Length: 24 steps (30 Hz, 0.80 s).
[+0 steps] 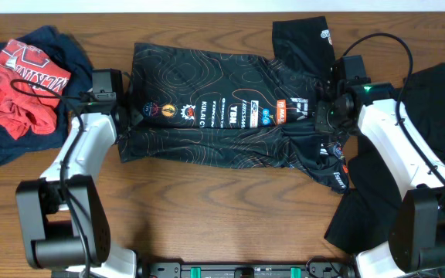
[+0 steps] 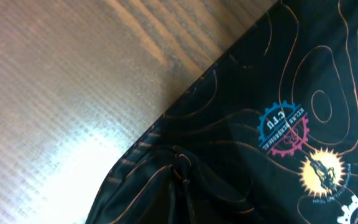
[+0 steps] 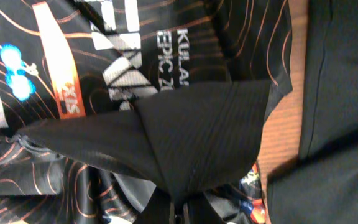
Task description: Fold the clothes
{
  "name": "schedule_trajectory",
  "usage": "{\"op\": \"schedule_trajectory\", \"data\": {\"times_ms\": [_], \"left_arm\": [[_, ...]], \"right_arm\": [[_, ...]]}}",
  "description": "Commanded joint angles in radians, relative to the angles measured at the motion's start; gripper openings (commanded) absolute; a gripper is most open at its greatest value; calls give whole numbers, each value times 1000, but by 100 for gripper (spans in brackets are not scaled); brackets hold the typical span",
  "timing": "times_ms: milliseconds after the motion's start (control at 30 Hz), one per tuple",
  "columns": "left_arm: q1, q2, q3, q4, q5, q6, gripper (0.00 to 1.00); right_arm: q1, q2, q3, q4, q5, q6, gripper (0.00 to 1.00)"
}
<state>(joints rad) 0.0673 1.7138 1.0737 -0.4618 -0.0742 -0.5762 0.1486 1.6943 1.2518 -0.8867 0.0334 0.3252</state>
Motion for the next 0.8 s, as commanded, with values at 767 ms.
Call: {"op": "schedule_trajectory", "data": {"times_ms": [767], "left_arm": [[-2, 5, 5, 131, 14, 44, 17]], "right_arm": [[-6, -3, 10, 213, 60, -50, 1]]}}
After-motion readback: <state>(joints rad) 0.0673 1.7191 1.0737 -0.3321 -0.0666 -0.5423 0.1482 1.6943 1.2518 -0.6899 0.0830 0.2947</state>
